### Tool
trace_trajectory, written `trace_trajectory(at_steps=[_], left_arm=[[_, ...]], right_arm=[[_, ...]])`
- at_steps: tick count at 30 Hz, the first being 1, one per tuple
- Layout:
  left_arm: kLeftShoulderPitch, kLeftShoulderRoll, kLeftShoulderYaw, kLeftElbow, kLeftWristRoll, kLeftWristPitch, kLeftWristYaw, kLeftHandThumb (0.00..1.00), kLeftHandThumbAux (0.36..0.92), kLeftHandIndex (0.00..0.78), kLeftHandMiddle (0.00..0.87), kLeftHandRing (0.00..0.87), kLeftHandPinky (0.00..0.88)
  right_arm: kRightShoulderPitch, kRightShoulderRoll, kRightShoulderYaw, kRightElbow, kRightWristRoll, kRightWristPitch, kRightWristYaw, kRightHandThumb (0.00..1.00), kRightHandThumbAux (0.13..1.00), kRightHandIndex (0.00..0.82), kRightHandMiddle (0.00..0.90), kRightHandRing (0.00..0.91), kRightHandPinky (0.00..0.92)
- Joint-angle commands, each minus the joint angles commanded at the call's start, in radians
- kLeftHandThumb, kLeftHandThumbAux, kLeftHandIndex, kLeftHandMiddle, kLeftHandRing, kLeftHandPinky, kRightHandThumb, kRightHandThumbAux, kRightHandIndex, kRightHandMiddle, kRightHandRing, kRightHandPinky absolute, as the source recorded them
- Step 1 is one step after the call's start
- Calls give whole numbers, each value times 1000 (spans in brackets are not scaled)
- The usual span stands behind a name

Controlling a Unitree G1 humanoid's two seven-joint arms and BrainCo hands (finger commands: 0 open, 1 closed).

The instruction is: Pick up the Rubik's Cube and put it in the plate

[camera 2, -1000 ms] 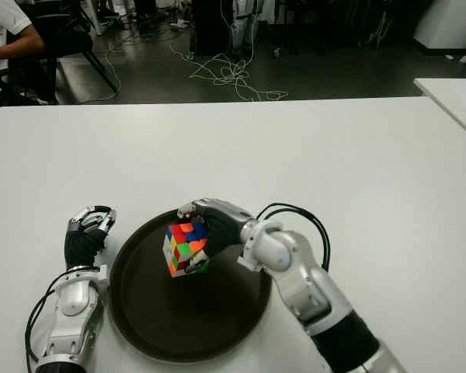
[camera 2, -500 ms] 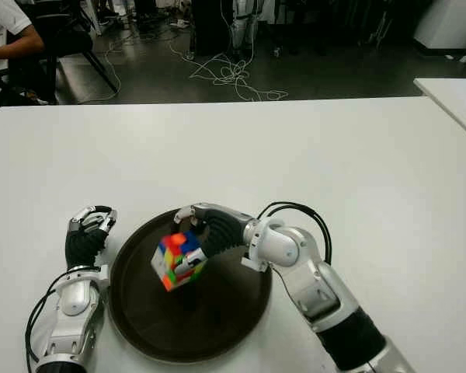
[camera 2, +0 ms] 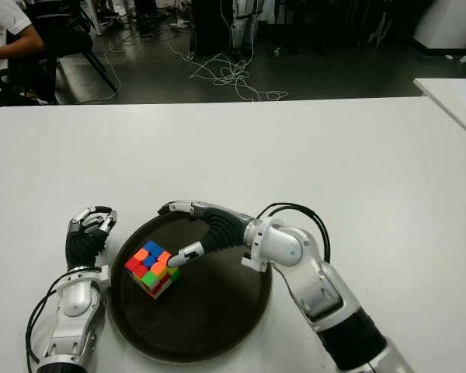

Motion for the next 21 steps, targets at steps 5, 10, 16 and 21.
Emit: trace_trajectory(at_steps=[5, 10, 16, 21], left_arm=[[1, -1, 0, -4, -6, 5, -5, 714, 702, 445, 800, 831, 837], [5, -3, -3, -19, -6, 14, -6, 714, 702, 445, 798, 830, 836], [8, -7, -7, -23, 0, 7, 3, 713, 702, 445, 797, 828, 833], [4, -6, -4, -11, -2, 9, 8, 714, 702, 445, 796, 826, 828]], right_arm=[[2, -3, 2, 5, -5, -9, -8, 0, 454, 0, 0, 0, 9], [-4, -16, 11, -1, -30, -7, -11, 0, 448, 0, 0, 0, 1], [3, -10, 8, -7, -36, 4, -29, 0, 444, 0, 0, 0, 0], [25, 1, -52, -11, -11, -13, -90, 0, 455, 0, 0, 0, 0]])
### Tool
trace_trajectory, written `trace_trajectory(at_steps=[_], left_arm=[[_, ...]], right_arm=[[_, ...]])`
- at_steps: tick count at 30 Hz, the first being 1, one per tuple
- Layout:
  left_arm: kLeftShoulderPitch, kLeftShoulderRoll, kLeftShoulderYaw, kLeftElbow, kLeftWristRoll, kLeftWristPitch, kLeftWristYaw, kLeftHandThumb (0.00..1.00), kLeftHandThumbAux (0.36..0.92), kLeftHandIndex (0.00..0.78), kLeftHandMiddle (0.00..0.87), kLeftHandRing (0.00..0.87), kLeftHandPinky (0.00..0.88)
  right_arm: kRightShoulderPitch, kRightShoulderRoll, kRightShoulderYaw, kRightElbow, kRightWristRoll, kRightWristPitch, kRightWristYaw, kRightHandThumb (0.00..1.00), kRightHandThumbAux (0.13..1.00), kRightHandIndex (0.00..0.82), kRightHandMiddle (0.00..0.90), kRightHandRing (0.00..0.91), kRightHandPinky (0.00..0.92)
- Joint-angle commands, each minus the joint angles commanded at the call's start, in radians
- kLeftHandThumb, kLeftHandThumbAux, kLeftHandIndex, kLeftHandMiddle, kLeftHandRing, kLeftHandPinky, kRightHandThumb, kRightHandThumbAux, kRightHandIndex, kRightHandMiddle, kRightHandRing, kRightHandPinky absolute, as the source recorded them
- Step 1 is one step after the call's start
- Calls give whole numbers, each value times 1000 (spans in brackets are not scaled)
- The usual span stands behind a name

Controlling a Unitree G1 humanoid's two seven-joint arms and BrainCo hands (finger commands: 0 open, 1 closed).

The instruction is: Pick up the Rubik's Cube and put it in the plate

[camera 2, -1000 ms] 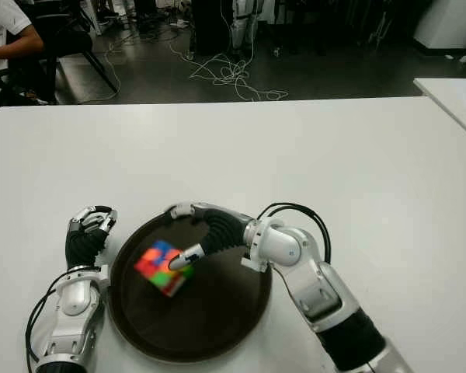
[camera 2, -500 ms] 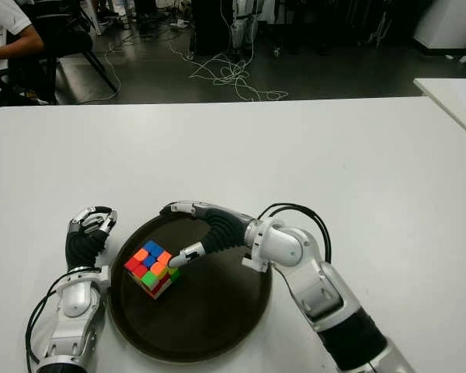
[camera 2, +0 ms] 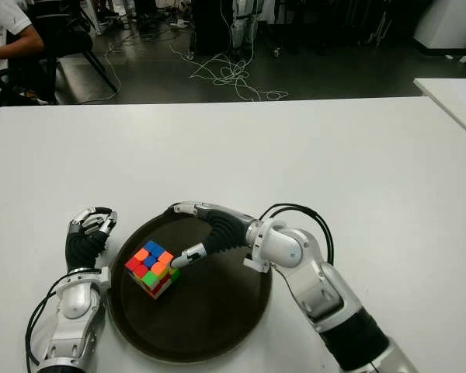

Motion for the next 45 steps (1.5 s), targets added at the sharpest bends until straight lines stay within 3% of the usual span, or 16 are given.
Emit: trace_trajectory(at_steps=[7, 10, 14, 18, 22, 25, 29, 35, 45], left_arm=[[-3, -1, 4, 3, -17, 8, -10, 716, 701, 445, 800, 829, 832], [-6, 1, 6, 8, -20, 10, -12, 717, 701, 445, 803, 831, 834], [-12, 7, 8, 16, -22, 16, -19, 717, 701, 445, 803, 831, 833], [-17, 12, 10, 24, -22, 8, -25, 717, 700, 445, 802, 831, 832], [-16, 16, 10, 29, -20, -5, -33, 717, 701, 445, 803, 833, 834], [-14, 17, 12, 27, -22, -5, -39, 716, 700, 445, 805, 836, 838], [-16, 16, 16, 26, -24, 1, -40, 716, 700, 445, 806, 837, 840], [-20, 17, 18, 27, -23, 3, -41, 716, 700, 445, 805, 836, 840], [-21, 25, 15, 34, -9, -3, -34, 715, 700, 445, 809, 837, 839]], right_arm=[[-2, 16, -168, 14, 103, -98, -101, 0, 476, 0, 0, 0, 0], [5, 30, -223, 58, 89, -205, -208, 0, 503, 0, 0, 0, 0], [46, 59, -304, 161, -5, -435, -480, 0, 574, 0, 0, 0, 0], [38, 95, -323, 212, -40, -539, -612, 0, 639, 0, 0, 0, 0], [37, 122, -389, 297, -56, -632, -770, 0, 694, 0, 0, 0, 0], [32, 118, -439, 387, -90, -706, -892, 0, 739, 0, 0, 0, 0], [18, 115, -462, 419, -180, -710, -1025, 0, 750, 0, 0, 0, 0], [37, 73, -487, 514, -263, -705, -1171, 0, 784, 0, 0, 0, 0], [43, 98, -472, 536, -251, -655, -1230, 0, 806, 0, 0, 0, 0]])
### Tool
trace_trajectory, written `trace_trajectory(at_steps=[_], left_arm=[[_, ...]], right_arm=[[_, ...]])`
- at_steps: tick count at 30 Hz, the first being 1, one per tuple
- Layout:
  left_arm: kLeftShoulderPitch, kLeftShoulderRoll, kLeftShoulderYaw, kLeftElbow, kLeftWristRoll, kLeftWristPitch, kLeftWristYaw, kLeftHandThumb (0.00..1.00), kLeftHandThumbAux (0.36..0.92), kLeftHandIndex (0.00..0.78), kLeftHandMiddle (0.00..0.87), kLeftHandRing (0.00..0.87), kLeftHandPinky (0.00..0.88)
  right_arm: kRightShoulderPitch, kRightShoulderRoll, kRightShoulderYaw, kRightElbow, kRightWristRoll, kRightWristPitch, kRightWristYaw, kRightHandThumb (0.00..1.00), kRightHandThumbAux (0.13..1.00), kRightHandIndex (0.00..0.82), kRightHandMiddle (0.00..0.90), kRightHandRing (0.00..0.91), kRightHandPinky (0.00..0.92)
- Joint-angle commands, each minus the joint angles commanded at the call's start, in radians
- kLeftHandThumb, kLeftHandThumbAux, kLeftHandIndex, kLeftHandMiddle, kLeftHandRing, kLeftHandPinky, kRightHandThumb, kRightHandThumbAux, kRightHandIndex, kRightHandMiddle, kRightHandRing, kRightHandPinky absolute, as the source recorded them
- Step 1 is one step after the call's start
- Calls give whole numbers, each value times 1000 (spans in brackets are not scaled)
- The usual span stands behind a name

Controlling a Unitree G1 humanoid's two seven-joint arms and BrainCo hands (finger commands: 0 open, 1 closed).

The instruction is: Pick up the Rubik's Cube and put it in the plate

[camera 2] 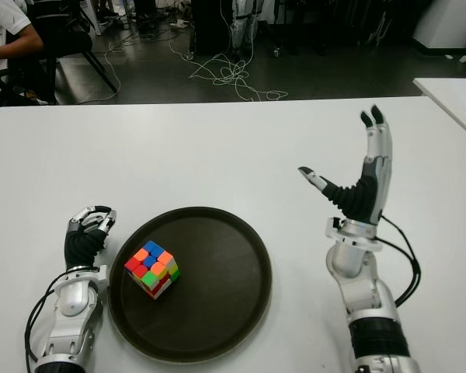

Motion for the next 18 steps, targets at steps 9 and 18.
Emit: trace_trajectory(at_steps=[9, 18], left_arm=[[1, 0, 1, 2, -3, -12, -1, 716, 700, 445, 811, 839, 842], [1, -2, 5, 3, -19, -19, -8, 716, 700, 445, 812, 840, 843]], right_arm=[[35, 9, 14, 12, 75, 52, 91, 0, 898, 3, 3, 0, 11], [64, 20, 6, 5, 187, 101, 206, 101, 883, 384, 409, 425, 455]])
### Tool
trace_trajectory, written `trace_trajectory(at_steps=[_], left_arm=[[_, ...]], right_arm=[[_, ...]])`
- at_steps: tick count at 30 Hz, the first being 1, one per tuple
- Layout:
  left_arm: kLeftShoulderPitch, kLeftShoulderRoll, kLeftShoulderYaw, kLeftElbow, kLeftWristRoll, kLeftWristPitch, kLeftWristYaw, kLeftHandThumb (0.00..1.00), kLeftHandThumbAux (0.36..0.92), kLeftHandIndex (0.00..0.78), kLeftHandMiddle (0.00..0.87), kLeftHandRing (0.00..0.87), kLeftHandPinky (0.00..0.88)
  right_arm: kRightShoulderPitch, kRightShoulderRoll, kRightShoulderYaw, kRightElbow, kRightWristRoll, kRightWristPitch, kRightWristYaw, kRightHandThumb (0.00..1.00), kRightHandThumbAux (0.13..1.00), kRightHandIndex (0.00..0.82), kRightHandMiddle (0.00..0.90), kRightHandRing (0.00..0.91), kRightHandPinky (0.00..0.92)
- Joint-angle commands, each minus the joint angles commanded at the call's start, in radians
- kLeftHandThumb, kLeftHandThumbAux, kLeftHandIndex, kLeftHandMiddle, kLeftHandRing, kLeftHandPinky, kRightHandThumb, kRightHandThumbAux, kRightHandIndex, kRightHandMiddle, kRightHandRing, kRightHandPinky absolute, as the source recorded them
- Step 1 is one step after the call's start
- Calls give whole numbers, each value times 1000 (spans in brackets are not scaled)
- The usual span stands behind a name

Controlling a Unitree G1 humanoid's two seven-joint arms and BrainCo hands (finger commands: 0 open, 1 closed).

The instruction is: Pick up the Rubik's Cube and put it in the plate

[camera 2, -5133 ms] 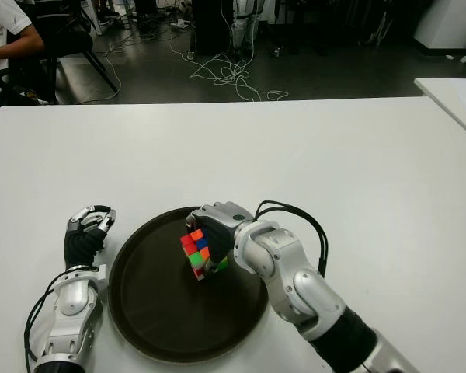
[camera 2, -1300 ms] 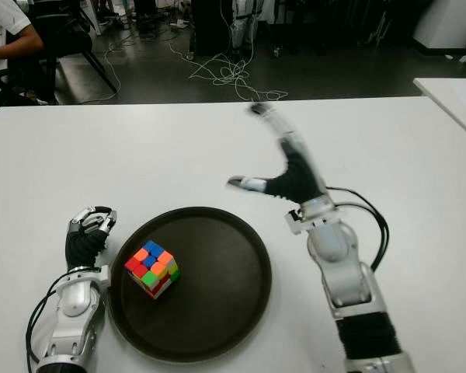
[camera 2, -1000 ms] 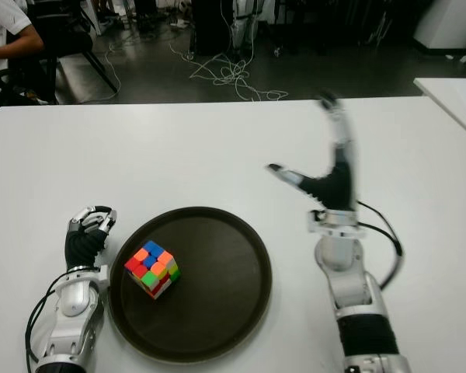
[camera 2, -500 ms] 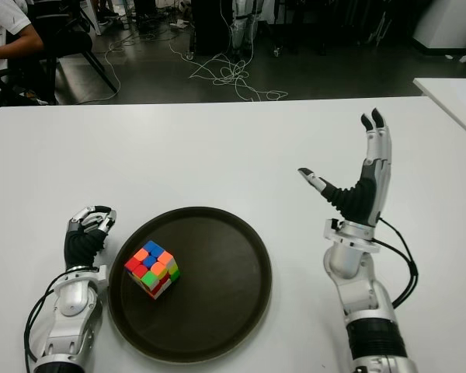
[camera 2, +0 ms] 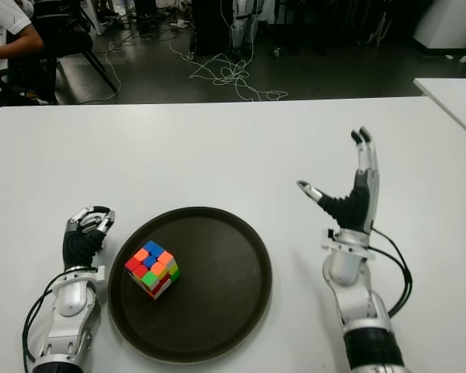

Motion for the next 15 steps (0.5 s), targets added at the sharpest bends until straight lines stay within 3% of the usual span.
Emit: trace_trajectory(at_steps=[3, 7, 10, 15], left_arm=[[0, -1, 0, 1, -4, -4, 1, 716, 700, 445, 814, 841, 844], [-1, 0, 0, 5, -1, -8, 6, 716, 699, 446, 817, 843, 846], [-2, 2, 0, 7, 0, -11, 5, 716, 699, 446, 818, 844, 848], [-3, 5, -1, 14, 3, -18, 4, 717, 699, 446, 819, 846, 849]], right_arm=[[13, 15, -5, -28, 35, 61, 37, 240, 855, 499, 568, 590, 625], [34, 30, -6, -80, 39, 161, 59, 290, 834, 616, 714, 730, 753], [53, 48, -7, -139, 33, 267, 75, 282, 830, 686, 778, 789, 798], [79, 74, -7, -229, 43, 422, 113, 264, 831, 738, 821, 826, 824]])
